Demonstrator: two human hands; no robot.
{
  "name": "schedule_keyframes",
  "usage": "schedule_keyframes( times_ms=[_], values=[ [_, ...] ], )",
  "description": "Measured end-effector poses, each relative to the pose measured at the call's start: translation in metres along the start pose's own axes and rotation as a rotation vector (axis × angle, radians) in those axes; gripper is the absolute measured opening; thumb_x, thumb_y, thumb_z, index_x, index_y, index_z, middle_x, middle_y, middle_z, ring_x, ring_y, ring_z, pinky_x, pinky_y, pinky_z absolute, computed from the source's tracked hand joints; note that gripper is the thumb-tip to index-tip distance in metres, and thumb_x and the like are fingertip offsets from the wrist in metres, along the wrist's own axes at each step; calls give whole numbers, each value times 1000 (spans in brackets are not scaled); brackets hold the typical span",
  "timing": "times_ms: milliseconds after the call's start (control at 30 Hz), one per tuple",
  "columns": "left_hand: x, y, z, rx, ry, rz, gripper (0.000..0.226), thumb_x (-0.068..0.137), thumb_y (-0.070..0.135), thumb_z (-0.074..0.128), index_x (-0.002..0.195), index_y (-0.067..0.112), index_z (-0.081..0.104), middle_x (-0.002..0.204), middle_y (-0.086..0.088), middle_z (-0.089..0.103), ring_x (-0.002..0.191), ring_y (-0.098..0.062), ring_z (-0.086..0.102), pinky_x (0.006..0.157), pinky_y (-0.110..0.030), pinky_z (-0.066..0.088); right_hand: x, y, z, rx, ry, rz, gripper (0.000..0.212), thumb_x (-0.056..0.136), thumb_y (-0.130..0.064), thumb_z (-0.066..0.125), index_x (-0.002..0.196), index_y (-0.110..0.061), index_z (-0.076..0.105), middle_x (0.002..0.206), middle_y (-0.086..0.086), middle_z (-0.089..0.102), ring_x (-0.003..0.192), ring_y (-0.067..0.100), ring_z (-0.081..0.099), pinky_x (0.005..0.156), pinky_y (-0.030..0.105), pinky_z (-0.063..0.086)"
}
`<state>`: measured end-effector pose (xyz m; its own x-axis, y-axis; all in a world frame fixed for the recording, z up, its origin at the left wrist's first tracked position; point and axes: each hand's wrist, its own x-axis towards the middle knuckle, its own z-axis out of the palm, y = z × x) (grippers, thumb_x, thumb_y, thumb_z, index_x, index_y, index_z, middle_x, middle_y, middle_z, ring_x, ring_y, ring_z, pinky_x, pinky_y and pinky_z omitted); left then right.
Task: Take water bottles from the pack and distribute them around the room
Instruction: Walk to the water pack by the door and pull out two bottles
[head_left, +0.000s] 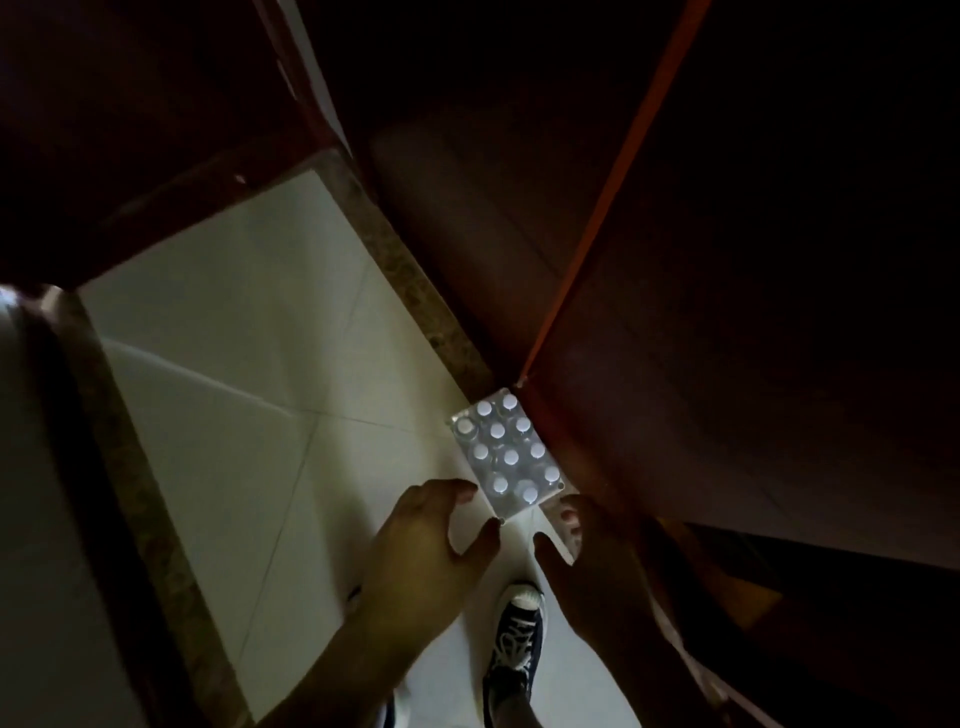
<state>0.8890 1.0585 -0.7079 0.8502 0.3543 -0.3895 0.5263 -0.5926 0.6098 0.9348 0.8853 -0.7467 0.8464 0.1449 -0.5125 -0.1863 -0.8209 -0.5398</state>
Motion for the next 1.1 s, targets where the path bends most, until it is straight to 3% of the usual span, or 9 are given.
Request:
schedule_keyframes(
  times_ms=[167,367,467,567,700,800,933,1000,1100],
  values=[
    [97,-102,127,37,16,122,48,75,50,58,110,18,67,101,5,70,94,-14,67,74,-23,53,94,93,121,69,43,134,60,79,-33,73,133,-16,52,125,-1,60,117,18,57,100,37,47],
    [184,-231,298,129,-134,157,74,72,51,69,133,12,53,123,-1,65,111,-18,63,81,-19,45,200,207,255,116,160,253,67,73,-26,79,133,-15,52,129,3,58,119,25,54,97,38,45],
    [210,-277,362,116,-136,202,76,74,51,67,136,9,50,128,-6,62,115,-22,62,87,-27,54,231,248,305,193,233,223,67,71,-27,82,131,-20,52,124,-1,61,112,19,57,91,35,47],
    [232,-303,402,58,-84,232,72,73,50,67,128,6,57,120,-12,67,110,-26,65,89,-32,55,247,270,334,313,303,215,67,70,-28,84,128,-32,51,115,-10,66,101,8,60,81,29,50],
    [256,-306,420,-45,-47,207,74,56,39,90,118,10,62,111,-7,71,103,-25,66,85,-31,52,266,280,346,335,339,217,65,65,-34,88,121,-35,55,93,-19,69,86,-6,63,72,18,50],
    [255,-309,419,-66,-3,218,73,51,35,94,113,12,64,106,-6,72,98,-25,67,82,-33,55,275,274,350,309,290,243,64,64,-41,87,119,-37,55,91,-13,71,83,6,66,68,23,52],
    [248,-296,385,-50,18,258,68,51,39,92,109,17,64,101,0,73,92,-19,68,76,-22,48,263,250,332,303,293,243,60,62,-44,87,113,-34,59,76,-24,63,68,-8,58,58,2,37],
    [239,-275,352,-34,29,274,67,51,42,92,107,18,64,98,2,73,89,-17,68,75,-20,46,246,229,312,389,301,227,57,58,-41,88,108,-28,62,69,-24,65,71,-8,63,64,8,45],
    [216,-229,284,-45,39,276,69,53,50,88,109,18,64,98,5,73,89,-13,67,76,-26,53,216,184,266,520,278,158,56,55,-36,89,104,-25,64,81,-13,74,78,4,70,73,38,58]
  ],
)
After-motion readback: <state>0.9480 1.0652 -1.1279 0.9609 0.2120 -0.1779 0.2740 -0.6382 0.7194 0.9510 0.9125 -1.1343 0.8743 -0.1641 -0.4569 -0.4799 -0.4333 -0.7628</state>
